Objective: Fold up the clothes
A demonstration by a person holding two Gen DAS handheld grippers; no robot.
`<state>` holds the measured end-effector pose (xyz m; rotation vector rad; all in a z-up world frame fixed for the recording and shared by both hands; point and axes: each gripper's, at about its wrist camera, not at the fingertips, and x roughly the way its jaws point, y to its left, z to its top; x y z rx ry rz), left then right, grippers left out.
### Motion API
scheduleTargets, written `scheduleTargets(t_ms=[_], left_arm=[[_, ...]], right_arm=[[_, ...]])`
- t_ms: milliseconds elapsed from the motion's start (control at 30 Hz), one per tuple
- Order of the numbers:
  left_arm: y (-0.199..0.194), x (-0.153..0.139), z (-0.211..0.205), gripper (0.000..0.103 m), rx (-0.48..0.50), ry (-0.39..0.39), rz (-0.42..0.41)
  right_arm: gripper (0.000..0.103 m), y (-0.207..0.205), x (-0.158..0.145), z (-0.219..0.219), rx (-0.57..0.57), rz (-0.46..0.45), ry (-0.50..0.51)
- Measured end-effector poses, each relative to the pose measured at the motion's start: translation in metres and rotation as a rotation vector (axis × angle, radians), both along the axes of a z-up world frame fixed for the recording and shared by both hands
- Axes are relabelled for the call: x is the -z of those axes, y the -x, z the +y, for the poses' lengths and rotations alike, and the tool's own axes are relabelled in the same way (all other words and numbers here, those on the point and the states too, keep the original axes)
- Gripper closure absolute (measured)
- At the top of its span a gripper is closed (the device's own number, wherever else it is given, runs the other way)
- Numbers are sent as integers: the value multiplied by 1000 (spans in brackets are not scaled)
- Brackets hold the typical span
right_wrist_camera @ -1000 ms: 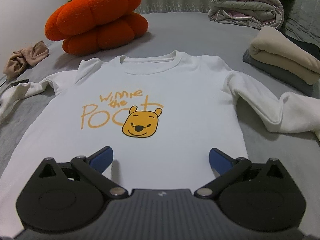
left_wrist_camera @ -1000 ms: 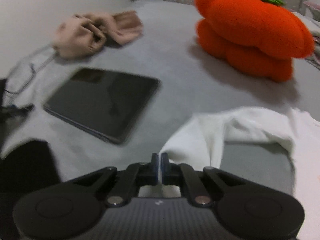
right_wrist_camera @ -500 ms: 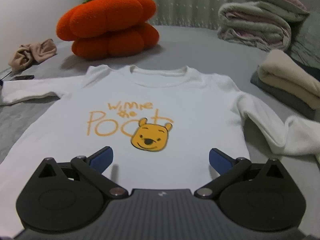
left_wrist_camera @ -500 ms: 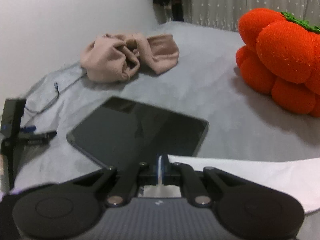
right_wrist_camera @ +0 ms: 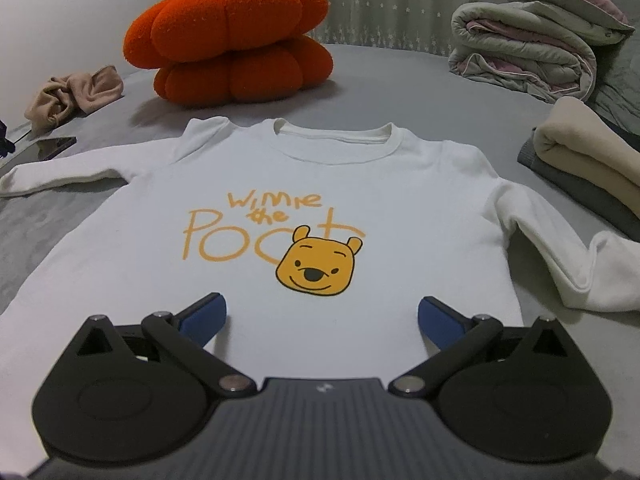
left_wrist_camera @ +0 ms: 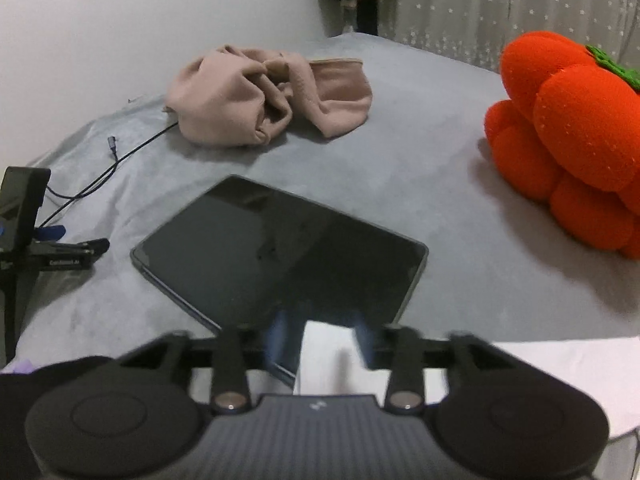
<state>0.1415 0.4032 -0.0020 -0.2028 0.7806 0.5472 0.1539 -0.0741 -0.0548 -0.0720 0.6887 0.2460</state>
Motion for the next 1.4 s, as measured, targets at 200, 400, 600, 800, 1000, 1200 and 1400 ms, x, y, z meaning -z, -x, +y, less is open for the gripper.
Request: scheduleTargets(t_ms=[200,400,600,800,1000,1200,1400], left_arm=[[10,17,6,59,-17,101,28],[19,33,11,85,-72,241,14],[32,21,-1,98,-136,161,-77],[35,37,-8,98,-203,86,-44],[42,38,-19,72,-229,41,-52],[54,19,-39,50,-213,51,-110],[64,0,-85,33,-152,82,-189]], right_arm=[[0,2,-2,0,-8,-2,-2],[0,3,-1,2,-14,1,4],[0,2,0,3,-14,2,11],[0,2,-1,1,-16,-2,9],[0,2,-3,-1,-7,-11,15],[0,6,-10,-8,12,-33,4],[0,12,-17,-15,33,-51,2]])
